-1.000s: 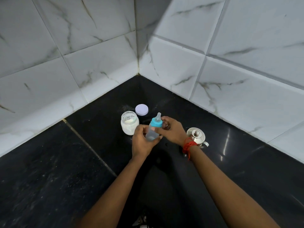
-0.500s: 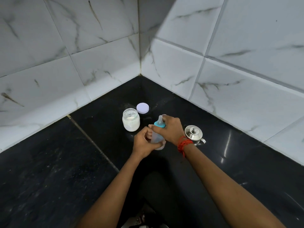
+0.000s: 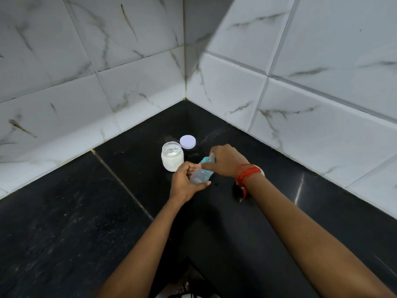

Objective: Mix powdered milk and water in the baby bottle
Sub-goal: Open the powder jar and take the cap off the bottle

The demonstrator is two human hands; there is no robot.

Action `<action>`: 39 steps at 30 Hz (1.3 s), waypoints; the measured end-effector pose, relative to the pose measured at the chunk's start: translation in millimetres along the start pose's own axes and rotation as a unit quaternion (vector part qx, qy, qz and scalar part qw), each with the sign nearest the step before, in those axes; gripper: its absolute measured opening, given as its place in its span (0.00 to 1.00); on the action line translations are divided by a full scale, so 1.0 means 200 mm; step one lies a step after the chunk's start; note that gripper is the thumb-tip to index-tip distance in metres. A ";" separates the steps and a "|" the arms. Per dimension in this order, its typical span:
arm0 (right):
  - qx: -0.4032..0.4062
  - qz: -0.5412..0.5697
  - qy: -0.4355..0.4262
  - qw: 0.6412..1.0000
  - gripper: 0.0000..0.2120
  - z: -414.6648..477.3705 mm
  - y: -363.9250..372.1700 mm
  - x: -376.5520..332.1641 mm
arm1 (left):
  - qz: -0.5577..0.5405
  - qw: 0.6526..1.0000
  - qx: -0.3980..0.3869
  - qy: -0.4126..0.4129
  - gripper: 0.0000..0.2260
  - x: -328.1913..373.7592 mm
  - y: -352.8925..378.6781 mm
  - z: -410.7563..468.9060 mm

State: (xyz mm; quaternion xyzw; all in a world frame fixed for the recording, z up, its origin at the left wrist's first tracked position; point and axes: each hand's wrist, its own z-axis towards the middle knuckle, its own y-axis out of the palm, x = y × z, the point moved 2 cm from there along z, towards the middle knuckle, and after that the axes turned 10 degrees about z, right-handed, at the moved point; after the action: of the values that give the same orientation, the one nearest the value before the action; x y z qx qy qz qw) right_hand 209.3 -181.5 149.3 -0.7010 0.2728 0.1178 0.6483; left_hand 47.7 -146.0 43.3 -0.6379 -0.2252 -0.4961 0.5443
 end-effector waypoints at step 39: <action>-0.040 -0.117 0.135 0.983 0.20 0.55 0.02 0.51 | -0.018 0.998 -0.053 -0.033 0.26 -0.33 0.32 0.16</action>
State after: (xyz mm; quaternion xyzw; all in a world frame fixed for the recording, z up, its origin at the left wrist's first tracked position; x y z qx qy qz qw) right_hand 311.6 -97.5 78.3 -0.7625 0.2696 -0.0438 0.5865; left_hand 85.5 -120.2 -42.0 -0.6777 -0.2282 -0.4954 0.4931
